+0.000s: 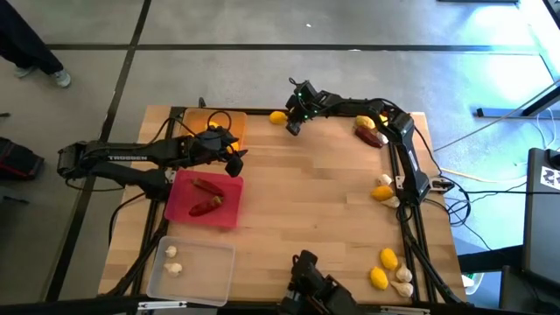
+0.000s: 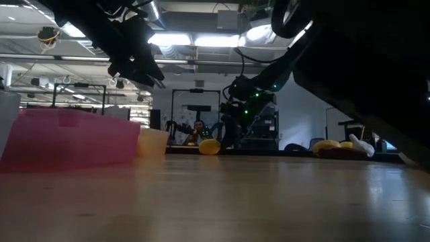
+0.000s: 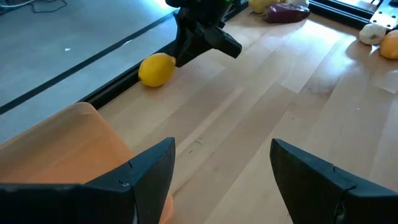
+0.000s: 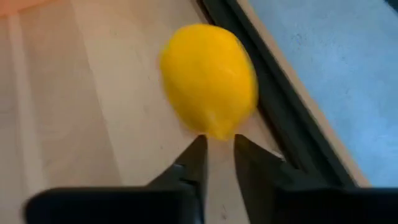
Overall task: Sort produce into baskets
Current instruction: Put the lemon into the yellow bin
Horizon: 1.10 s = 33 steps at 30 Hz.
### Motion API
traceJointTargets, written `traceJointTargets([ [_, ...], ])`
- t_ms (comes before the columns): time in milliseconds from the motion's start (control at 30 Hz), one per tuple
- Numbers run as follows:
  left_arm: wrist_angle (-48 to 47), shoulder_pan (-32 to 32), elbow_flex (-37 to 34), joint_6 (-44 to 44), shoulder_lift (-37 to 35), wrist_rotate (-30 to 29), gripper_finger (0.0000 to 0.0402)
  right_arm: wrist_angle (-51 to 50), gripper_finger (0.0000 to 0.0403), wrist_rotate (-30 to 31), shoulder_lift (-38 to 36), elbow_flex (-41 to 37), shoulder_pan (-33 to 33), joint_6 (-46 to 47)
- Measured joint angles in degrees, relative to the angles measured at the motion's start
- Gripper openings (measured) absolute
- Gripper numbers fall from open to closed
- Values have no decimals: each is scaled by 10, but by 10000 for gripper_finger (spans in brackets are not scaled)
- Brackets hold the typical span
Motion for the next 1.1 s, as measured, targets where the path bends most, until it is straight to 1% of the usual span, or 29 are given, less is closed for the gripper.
traceJointTargets([
  [133,0,0,0,0,0,0,258,-1,22,1,0,0,0,-7],
  [200,0,0,0,0,0,0,258,-7,6,1,0,0,0,-9],
  [267,0,0,0,0,0,0,258,-14,5,3,0,0,3,-11],
  [333,0,0,0,0,0,0,258,-24,14,4,-4,0,6,-13],
  [500,1,0,0,0,0,0,258,-71,36,4,-20,32,8,-12],
  [567,1,0,0,0,0,0,258,-88,51,5,-20,50,7,-12],
  [633,1,0,0,0,0,0,258,-94,78,5,-20,60,7,-11],
  [767,1,0,0,0,0,0,258,-77,152,7,-20,74,8,-7],
  [867,1,0,0,0,0,0,258,-59,208,41,-19,74,8,-6],
  [933,0,0,0,0,0,0,258,-45,236,48,-13,74,8,-7],
  [1000,1,0,0,0,0,0,258,-39,255,50,-8,74,7,-7],
  [1100,1,0,0,0,0,0,258,-33,267,43,-4,74,7,-12],
])
